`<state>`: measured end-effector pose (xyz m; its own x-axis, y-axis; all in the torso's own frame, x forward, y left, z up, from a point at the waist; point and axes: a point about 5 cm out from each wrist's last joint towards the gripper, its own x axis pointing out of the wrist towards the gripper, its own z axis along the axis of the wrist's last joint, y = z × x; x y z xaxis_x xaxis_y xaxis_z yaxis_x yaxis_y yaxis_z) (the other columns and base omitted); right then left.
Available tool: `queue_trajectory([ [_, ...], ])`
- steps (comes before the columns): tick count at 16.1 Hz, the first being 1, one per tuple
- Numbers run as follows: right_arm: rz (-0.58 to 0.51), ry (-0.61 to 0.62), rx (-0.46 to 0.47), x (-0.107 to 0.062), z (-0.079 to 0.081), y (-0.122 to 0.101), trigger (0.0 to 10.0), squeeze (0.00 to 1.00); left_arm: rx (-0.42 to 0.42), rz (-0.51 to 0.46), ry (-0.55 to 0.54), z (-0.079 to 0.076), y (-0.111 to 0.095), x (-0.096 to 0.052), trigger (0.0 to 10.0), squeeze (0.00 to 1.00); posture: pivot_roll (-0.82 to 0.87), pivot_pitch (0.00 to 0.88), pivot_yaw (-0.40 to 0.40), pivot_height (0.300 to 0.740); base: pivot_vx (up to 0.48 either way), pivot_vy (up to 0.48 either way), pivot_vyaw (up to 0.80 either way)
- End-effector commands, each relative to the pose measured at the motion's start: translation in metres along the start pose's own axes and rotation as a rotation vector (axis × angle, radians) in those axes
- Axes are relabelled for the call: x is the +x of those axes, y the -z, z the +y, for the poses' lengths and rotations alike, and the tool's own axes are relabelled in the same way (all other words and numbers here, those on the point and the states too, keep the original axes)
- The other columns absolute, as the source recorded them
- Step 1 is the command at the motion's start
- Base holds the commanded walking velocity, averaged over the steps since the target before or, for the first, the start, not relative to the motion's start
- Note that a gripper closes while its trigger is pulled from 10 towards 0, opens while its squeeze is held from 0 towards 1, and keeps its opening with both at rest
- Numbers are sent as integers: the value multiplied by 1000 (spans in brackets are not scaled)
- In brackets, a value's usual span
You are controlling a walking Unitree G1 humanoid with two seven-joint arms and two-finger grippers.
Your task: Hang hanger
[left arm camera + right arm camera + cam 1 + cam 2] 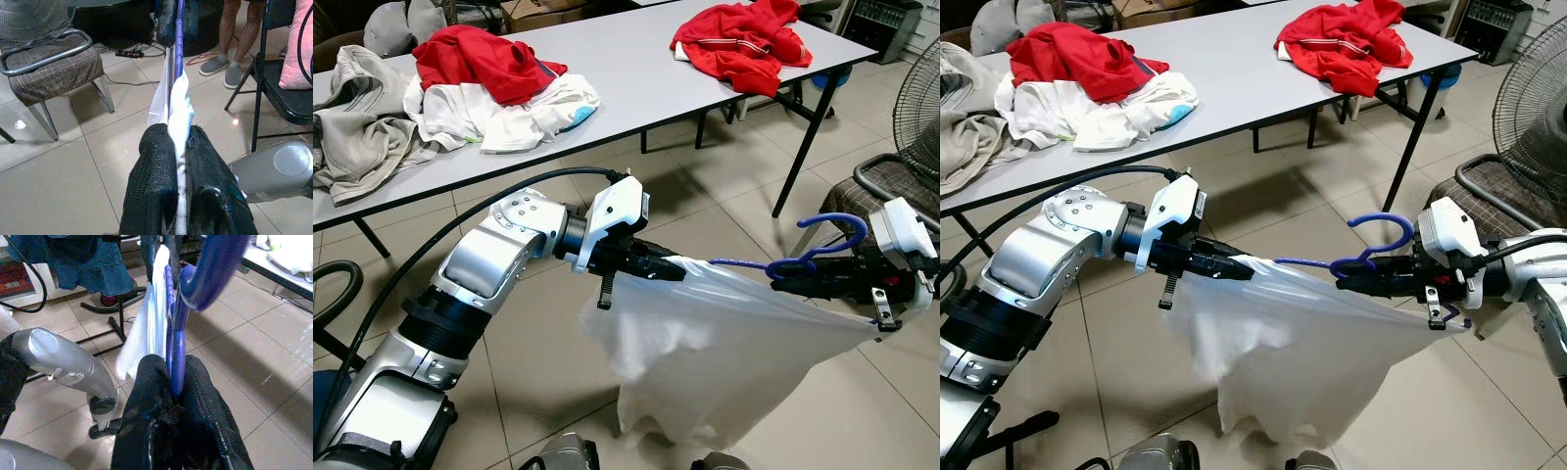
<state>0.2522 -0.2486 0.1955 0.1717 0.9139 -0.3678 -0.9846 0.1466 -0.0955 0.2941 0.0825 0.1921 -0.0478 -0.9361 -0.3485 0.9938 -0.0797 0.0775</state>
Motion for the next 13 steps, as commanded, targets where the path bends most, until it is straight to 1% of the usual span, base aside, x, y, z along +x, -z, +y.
queue_trajectory([
  [1,-10,-4,-7,-2,-5,-7,10000,0,19,-7,12,-2,-4,2,0,0,-153,0,59,740,0,0,0],
  [2,-8,1,-3,-2,-6,-7,10000,0,17,-7,13,-2,-3,1,0,0,-153,0,59,740,0,0,0],
  [3,-8,34,17,-4,-10,-7,10000,0,8,-20,-1,-1,-1,1,0,0,-152,0,56,740,0,0,0],
  [4,-12,79,31,-6,-15,-8,10000,612,3,-27,-14,0,1,0,0,0,-152,0,56,740,0,0,0],
  [5,-32,122,55,-8,-19,-11,10000,1000,-11,-35,-41,1,5,-3,0,0,-152,0,56,740,0,0,0],
  [7,-41,124,53,-16,-16,-16,10000,1000,-36,8,-115,7,19,-14,0,0,-154,0,58,740,0,0,0],
  [8,-41,124,53,-16,-16,-16,10000,1000,-36,8,-115,7,19,-14,0,0,-154,0,58,740,0,0,0],
  [9,-57,118,61,-26,-9,-20,10000,1000,-63,27,-201,13,29,-28,0,0,-150,0,62,740,0,0,0],
  [11,-97,153,63,-34,-5,-25,10000,1000,-82,45,-270,17,36,-40,0,0,-149,0,68,740,0,0,0],
  [12,-137,203,51,-39,-5,-28,10000,1000,-89,68,-305,19,42,-47,0,0,-152,0,77,740,0,0,0],
  [13,-211,313,51,-45,-3,-32,10000,1000,-98,80,-339,18,50,-56,0,0,-158,0,93,740,0,0,0],
])
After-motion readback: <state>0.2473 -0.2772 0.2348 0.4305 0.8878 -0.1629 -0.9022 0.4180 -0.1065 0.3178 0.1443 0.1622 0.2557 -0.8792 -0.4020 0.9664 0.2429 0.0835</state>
